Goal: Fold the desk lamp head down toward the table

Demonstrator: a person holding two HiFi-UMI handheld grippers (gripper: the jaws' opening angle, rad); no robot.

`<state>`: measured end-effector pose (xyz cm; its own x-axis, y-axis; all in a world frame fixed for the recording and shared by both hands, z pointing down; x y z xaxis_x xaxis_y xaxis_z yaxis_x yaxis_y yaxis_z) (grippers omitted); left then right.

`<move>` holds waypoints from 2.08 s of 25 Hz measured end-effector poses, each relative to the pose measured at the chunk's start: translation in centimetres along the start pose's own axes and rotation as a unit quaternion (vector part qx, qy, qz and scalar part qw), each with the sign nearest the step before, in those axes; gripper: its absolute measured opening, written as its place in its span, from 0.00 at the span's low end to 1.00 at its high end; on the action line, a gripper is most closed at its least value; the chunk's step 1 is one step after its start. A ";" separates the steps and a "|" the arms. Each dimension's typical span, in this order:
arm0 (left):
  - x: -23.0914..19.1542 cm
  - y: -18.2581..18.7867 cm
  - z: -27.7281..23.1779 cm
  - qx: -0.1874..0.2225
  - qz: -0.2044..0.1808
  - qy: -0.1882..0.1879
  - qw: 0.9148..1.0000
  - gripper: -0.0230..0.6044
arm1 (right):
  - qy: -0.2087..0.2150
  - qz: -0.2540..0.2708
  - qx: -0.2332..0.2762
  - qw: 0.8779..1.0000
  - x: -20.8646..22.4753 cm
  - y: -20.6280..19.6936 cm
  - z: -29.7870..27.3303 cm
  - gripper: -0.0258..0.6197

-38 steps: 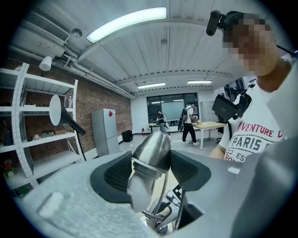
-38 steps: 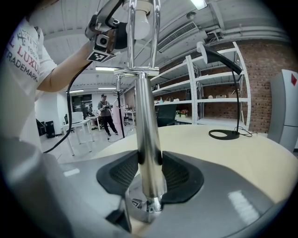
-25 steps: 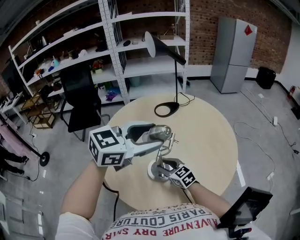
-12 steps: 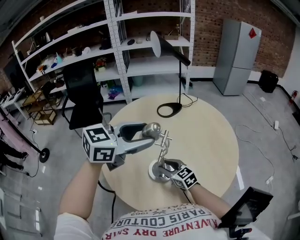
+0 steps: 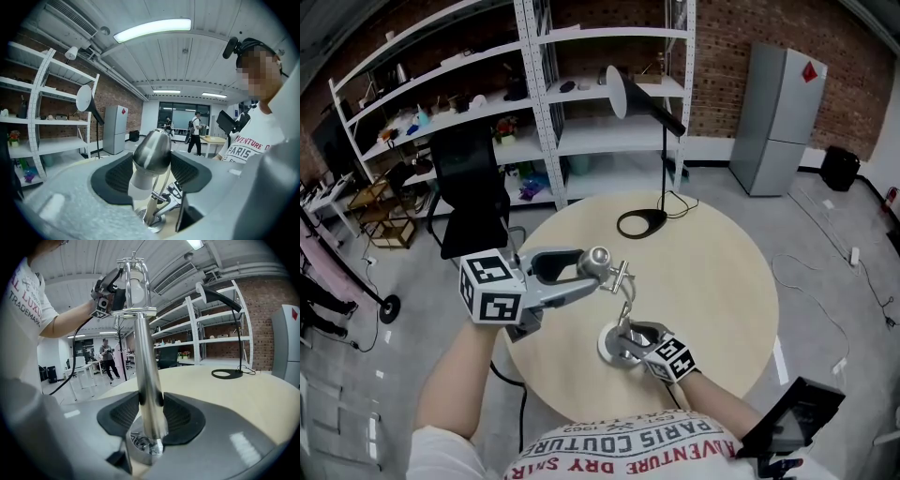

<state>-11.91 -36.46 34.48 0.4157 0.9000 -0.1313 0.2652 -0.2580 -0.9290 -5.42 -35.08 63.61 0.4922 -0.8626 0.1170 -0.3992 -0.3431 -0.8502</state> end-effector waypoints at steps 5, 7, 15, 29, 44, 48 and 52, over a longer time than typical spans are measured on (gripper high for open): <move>-0.3 -0.5 0.5 -0.001 -0.001 0.006 1.000 0.44 | 0.002 0.002 -0.004 1.000 -0.2 -0.2 -0.1 0.29; -0.5 -0.8 0.7 -0.005 -0.001 0.011 1.000 0.43 | 0.001 0.003 -0.002 1.000 0.0 -0.3 -0.2 0.29; -2.4 -1.7 2.5 -0.010 0.013 0.036 0.999 0.42 | -0.001 0.006 -0.005 1.000 0.0 0.2 -0.3 0.28; -4.3 -4.7 3.8 -0.021 0.020 0.081 0.996 0.38 | -0.002 0.009 -0.005 1.000 0.4 -0.4 -0.5 0.28; -5.7 -7.2 5.1 0.000 0.048 0.075 0.996 0.37 | 0.002 0.012 -0.009 1.000 0.1 -0.3 -0.3 0.28; -6.1 -8.0 5.4 0.009 0.061 0.067 0.996 0.37 | 0.002 0.012 -0.010 1.000 0.0 -0.2 -0.3 0.28; -6.3 -8.8 5.5 0.019 0.068 0.058 0.996 0.37 | 0.003 0.013 -0.013 1.000 -0.1 -0.4 -0.3 0.28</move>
<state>-21.62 -37.97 41.57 0.5442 0.8100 -0.2186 0.1668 -0.3598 -0.9180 -5.51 -34.92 64.10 0.4765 -0.8737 0.0979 -0.4316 -0.3295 -0.8398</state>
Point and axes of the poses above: the fingertips, and each gripper's own axes: z backward along the fingers, x to its right, y out of its top, the point moved 1 cm from there along z, backward along the fingers, and after that the axes turned 8 degrees about -x, right-handed, at the moved point
